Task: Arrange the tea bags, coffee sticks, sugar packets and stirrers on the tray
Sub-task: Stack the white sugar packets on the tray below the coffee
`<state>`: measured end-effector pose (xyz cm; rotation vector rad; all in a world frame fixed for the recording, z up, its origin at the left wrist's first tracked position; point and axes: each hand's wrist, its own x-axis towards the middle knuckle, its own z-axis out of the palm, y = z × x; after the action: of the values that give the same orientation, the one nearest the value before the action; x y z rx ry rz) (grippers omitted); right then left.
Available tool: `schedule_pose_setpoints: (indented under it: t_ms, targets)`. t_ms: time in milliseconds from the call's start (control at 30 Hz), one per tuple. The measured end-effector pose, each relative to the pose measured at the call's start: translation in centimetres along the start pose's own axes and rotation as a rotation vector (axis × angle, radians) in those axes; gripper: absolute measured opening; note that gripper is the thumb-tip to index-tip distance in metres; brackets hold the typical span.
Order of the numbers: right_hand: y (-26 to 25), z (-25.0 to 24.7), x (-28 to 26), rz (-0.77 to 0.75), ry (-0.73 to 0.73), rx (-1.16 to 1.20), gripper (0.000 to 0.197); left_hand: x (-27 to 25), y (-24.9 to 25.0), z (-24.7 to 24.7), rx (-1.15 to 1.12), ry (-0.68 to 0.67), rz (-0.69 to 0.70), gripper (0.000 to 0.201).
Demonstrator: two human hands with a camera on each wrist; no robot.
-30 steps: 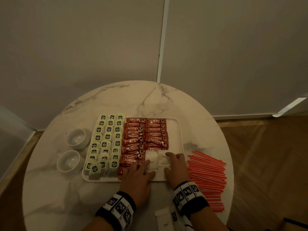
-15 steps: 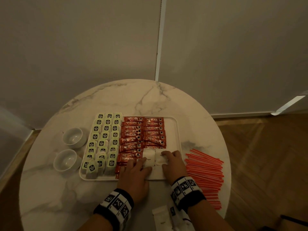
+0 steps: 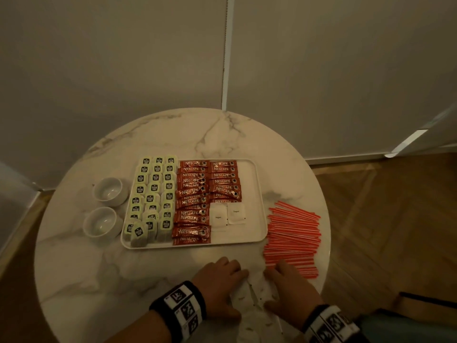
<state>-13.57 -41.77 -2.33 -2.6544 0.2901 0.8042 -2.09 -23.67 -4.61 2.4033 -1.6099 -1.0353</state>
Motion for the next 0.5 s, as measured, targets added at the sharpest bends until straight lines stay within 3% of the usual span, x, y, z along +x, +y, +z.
schedule_pose_setpoints:
  t_ms: [133, 233, 367, 500]
  targets:
    - [-0.1, 1.5, -0.2, 0.056, 0.044, 0.060, 0.074, 0.1, 1.5, 0.4, -0.001, 0.030, -0.129, 0.073]
    - [-1.2, 1.8, 0.6, 0.075, 0.088, 0.076, 0.067, 0.2, 2.0, 0.2, -0.047, 0.031, -0.182, 0.053]
    - [-2.7, 2.0, 1.8, 0.069, 0.126, 0.071, 0.054, 0.2, 2.0, 0.6, -0.091, 0.051, -0.261, 0.043]
    - [-3.5, 1.9, 2.5, 0.028, 0.196, 0.075, 0.032, -0.2, 0.7, 0.2, -0.394, 0.151, -0.353, 0.009]
